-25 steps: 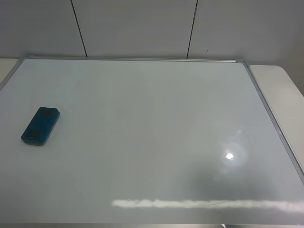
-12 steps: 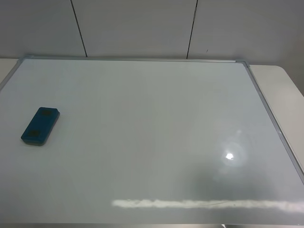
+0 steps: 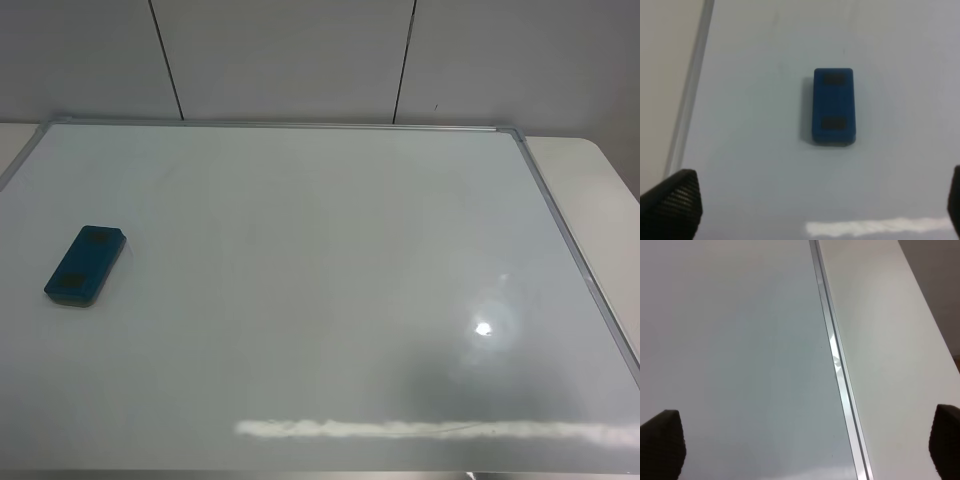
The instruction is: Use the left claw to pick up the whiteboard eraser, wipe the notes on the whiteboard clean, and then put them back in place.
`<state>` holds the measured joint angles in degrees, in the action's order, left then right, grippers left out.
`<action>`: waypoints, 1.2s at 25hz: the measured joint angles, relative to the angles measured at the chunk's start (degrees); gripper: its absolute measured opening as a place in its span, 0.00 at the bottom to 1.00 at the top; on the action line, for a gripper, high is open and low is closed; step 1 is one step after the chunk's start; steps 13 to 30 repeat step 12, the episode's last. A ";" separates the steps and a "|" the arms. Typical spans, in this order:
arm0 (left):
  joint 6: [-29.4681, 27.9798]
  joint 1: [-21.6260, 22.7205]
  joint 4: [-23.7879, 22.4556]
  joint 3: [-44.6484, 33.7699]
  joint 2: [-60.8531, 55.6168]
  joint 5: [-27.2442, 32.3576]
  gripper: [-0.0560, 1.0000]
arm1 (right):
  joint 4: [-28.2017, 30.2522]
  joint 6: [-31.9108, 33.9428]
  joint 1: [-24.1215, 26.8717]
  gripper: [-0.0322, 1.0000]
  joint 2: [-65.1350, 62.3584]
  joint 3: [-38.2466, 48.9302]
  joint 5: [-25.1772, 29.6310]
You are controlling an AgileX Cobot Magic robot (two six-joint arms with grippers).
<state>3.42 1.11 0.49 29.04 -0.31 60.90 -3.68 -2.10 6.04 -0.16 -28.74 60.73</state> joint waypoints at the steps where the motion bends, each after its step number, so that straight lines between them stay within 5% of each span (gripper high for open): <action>1: -0.06 0.00 0.01 -0.06 0.00 -0.04 0.99 | 0.00 0.00 0.00 0.97 0.00 0.00 0.00; 30: -0.08 0.00 0.01 -0.06 0.00 -0.04 0.99 | 0.00 0.00 0.00 0.97 0.00 0.00 0.00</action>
